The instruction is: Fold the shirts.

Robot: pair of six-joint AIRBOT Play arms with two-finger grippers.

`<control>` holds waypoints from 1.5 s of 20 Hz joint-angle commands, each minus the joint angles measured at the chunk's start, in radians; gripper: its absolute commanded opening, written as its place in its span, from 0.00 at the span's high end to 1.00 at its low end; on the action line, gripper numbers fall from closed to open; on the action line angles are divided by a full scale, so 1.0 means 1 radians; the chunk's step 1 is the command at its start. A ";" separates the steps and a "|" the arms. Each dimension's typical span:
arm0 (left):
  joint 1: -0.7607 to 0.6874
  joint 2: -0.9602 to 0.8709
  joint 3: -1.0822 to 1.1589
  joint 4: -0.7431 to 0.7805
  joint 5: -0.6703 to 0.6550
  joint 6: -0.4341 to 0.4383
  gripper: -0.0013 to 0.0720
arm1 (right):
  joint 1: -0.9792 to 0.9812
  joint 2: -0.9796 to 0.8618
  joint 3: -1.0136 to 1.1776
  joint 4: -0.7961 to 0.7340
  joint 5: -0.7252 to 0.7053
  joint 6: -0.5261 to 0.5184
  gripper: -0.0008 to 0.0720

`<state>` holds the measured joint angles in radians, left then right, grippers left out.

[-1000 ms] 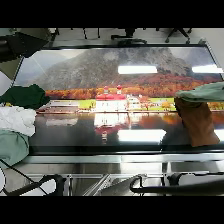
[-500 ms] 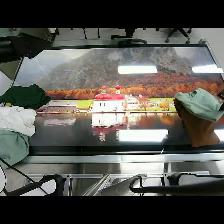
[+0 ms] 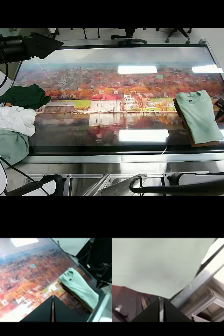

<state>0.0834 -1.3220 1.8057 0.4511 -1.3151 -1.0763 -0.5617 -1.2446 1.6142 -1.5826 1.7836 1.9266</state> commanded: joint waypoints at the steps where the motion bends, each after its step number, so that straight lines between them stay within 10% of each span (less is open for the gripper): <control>1: 0.016 -0.001 0.000 0.000 0.031 0.013 0.97 | 0.077 0.003 0.027 0.132 -0.132 -0.057 0.96; 14: -0.011 0.374 -0.856 0.002 0.048 0.073 0.97 | 0.806 0.351 -0.539 0.156 -0.496 -0.079 0.96; 30: -0.004 0.673 -1.052 0.000 0.061 0.072 0.97 | 0.850 0.353 -0.543 0.159 -0.490 -0.080 0.96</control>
<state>0.0799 -0.6838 0.7567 0.4515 -1.2568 -1.0042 0.2874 -0.8928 1.0718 -1.4235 1.2942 1.8469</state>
